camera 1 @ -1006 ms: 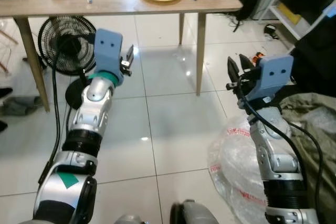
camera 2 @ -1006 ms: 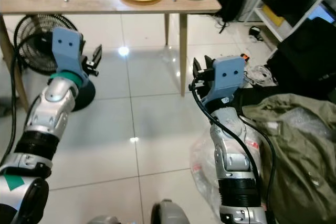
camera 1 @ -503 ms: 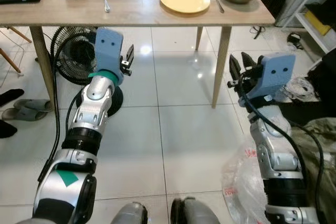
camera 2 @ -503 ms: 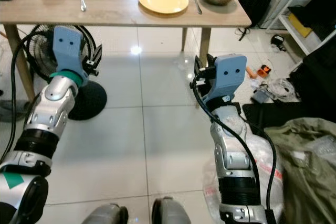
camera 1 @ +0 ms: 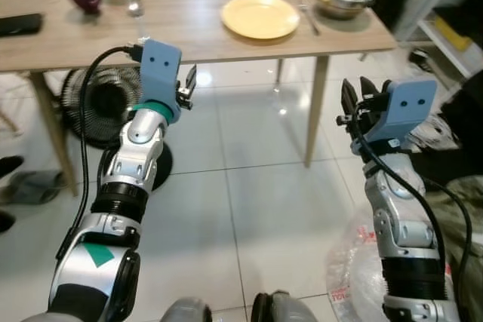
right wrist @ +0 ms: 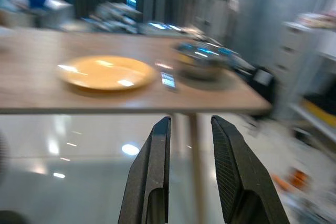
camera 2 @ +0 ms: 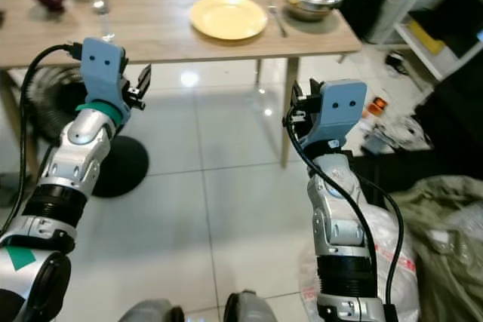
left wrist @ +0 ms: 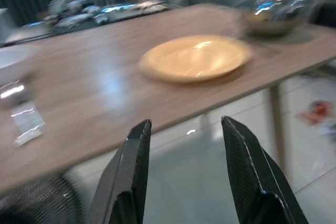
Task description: Setting the table
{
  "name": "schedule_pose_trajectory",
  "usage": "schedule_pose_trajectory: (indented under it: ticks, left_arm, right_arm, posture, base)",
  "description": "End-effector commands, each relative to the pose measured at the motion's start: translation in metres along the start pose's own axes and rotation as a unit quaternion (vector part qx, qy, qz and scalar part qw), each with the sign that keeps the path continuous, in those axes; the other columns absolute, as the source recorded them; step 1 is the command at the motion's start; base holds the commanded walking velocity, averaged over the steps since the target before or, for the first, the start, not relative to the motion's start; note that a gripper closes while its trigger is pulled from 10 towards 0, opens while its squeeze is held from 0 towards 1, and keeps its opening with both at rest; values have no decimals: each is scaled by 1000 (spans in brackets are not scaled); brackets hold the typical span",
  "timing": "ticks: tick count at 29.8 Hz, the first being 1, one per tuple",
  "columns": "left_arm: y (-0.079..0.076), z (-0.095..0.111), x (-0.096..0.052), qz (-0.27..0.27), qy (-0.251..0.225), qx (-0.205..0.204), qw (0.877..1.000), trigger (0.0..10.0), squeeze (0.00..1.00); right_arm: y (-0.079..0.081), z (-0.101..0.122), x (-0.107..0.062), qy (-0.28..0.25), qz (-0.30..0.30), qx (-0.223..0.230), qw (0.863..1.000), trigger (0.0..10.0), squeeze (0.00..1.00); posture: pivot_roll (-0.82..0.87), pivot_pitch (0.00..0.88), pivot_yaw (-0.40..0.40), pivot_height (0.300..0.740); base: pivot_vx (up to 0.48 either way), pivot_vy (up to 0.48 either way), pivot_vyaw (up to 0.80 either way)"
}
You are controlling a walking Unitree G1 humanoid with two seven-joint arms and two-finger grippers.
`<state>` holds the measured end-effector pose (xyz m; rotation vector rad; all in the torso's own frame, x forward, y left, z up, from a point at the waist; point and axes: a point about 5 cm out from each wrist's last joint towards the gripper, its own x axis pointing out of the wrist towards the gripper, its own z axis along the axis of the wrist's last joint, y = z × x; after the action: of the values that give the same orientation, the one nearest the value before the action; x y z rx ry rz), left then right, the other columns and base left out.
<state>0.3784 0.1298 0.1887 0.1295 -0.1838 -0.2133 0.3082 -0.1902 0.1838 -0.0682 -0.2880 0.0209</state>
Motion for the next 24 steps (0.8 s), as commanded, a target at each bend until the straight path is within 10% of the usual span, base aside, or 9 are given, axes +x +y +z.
schedule_pose_trajectory:
  ticks: [1,24]
  left_arm:
    - [-3,-3,0,-7,7,0,1000,10000,0]
    - [-4,-4,-1,-6,4,-2,1000,10000,0]
  right_arm:
    - [-2,0,0,2,-7,1,1000,10000,0]
    - [2,3,0,-4,3,-1,1000,10000,0]
  posture:
    - [83,0,50,740]
    - [84,0,44,740]
  base:
    - [326,0,-650]
    - [334,0,-113]
